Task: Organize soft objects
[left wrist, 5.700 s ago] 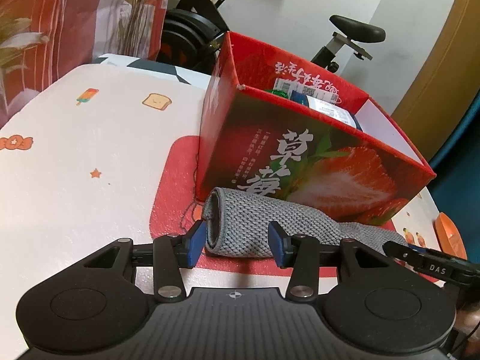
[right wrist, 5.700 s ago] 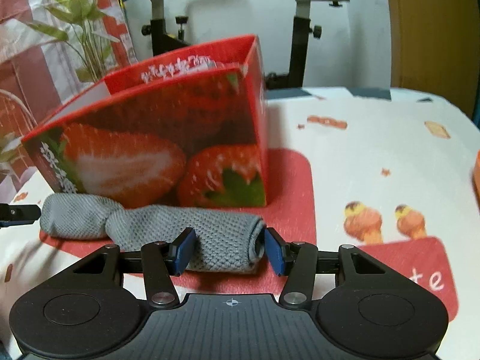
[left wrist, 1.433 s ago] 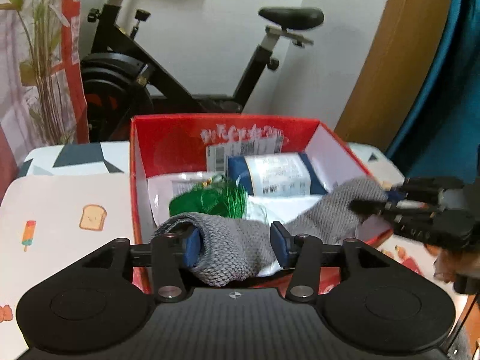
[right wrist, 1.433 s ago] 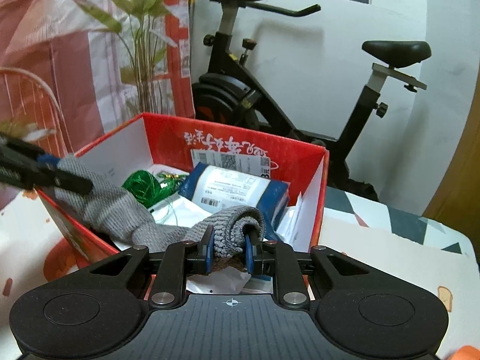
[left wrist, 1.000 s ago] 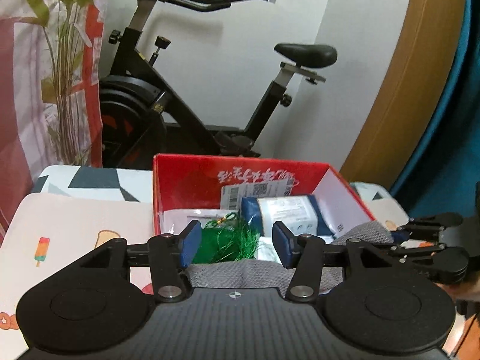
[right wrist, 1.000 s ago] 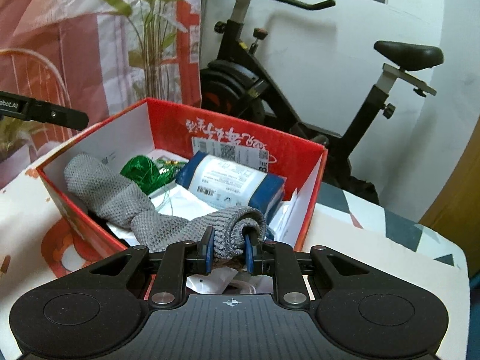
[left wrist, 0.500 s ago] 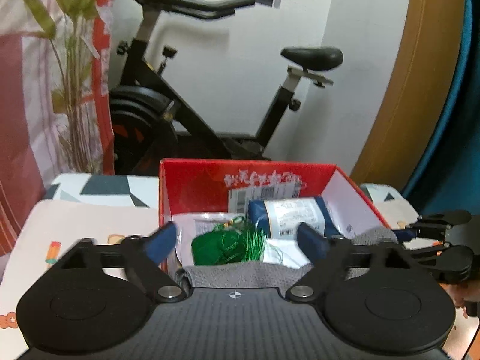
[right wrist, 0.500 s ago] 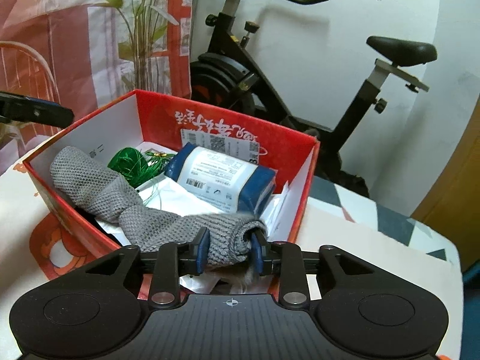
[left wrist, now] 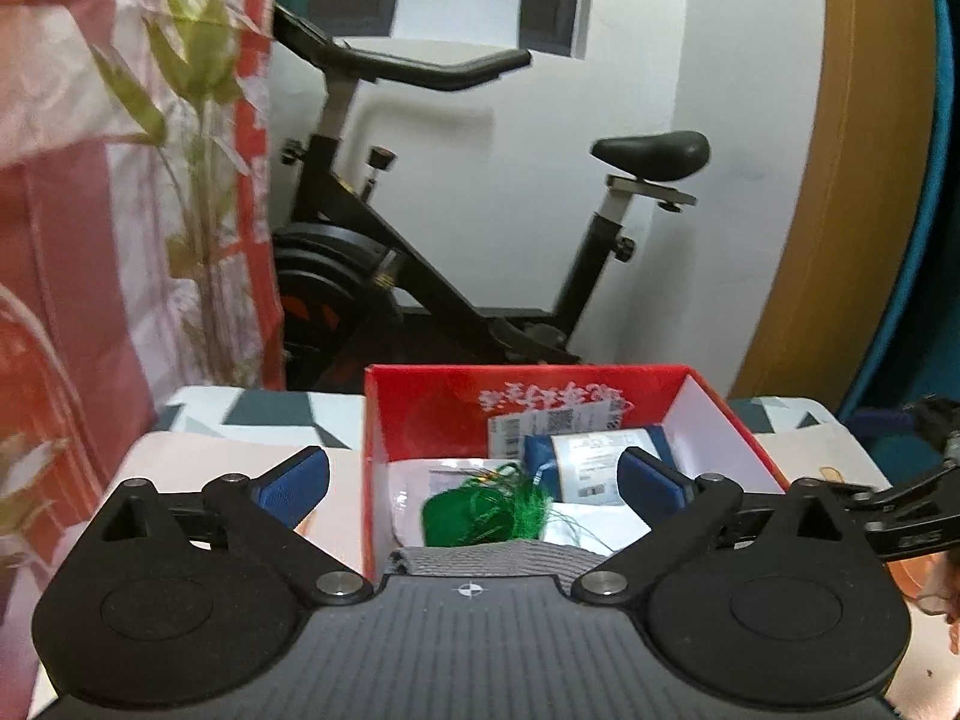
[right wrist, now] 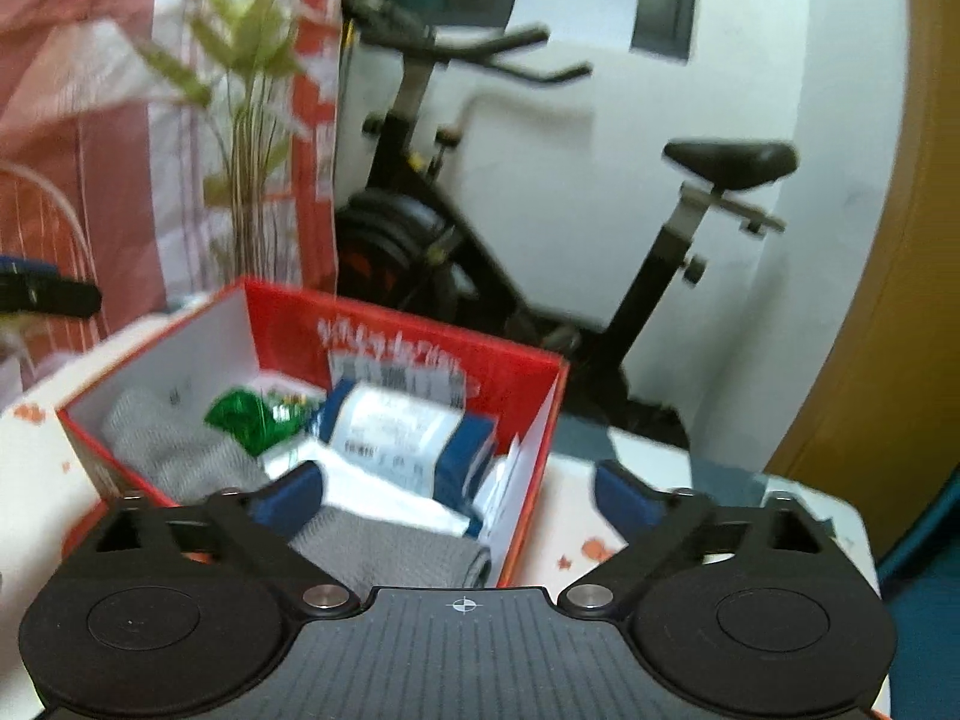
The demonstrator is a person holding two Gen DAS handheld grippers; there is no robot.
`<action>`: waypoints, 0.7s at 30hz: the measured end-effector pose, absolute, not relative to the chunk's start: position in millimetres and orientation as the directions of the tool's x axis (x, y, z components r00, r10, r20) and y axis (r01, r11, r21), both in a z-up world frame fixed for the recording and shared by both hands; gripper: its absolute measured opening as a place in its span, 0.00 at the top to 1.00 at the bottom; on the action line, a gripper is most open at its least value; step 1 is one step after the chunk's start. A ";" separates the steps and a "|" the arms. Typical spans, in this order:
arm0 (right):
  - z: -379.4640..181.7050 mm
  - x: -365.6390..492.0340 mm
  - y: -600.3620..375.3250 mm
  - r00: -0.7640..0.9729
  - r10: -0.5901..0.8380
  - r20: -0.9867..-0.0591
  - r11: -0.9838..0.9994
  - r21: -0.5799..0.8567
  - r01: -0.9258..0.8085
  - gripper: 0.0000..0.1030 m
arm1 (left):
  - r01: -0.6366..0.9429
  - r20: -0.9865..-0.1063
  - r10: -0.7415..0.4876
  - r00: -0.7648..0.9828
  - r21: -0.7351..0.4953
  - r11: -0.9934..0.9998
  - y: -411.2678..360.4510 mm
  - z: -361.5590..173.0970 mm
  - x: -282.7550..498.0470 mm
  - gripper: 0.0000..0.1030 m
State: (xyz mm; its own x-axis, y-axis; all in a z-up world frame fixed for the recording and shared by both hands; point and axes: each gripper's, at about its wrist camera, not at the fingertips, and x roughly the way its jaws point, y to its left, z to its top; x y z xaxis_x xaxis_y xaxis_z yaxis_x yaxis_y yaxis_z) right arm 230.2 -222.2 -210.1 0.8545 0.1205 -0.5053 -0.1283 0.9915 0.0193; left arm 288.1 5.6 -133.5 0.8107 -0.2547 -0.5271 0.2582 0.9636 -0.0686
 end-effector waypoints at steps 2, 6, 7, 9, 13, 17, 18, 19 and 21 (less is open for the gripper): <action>-199.9 221.7 -222.5 0.871 0.122 -0.476 0.992 0.023 -0.126 0.01 | 0.230 -0.517 -0.222 0.827 -0.050 0.972 5.5 -128.2 280.6 0.00; -179.9 205.4 -221.6 0.893 0.126 -0.431 0.992 0.052 -0.114 0.00 | 0.191 -0.502 -0.189 0.844 -0.048 0.980 8.0 -116.4 265.5 0.00; -174.8 200.8 -221.3 0.899 0.129 -0.418 0.992 0.063 -0.113 0.00 | 0.184 -0.500 -0.185 0.846 -0.052 0.982 8.5 -113.7 262.5 0.00; -164.6 190.0 -219.9 0.912 0.140 -0.385 0.989 0.090 -0.114 0.00 | 0.160 -0.496 -0.170 0.852 -0.063 0.985 10.8 -107.0 254.1 0.00; -145.1 168.1 -217.0 0.932 0.162 -0.323 0.981 0.159 -0.115 0.00 | 0.134 -0.474 -0.148 0.868 -0.064 0.989 11.9 -92.3 235.7 0.00; -128.2 144.7 -211.1 0.944 0.128 -0.303 0.979 0.189 -0.073 0.00 | 0.073 -0.444 -0.081 0.892 -0.035 0.997 9.8 -75.5 213.2 0.00; -124.4 138.2 -209.1 0.948 0.118 -0.296 0.980 0.191 -0.063 0.00 | 0.071 -0.428 -0.080 0.900 -0.036 0.997 9.6 -70.1 204.9 0.00; -119.7 130.9 -207.0 0.952 0.107 -0.288 0.980 0.190 -0.053 0.00 | 0.077 -0.414 -0.088 0.906 -0.042 0.996 10.1 -65.5 198.5 0.00; -109.9 113.7 -202.7 0.960 0.093 -0.264 0.982 0.185 -0.044 0.00 | 0.085 -0.375 -0.098 0.922 -0.051 0.995 11.4 -55.6 180.8 0.00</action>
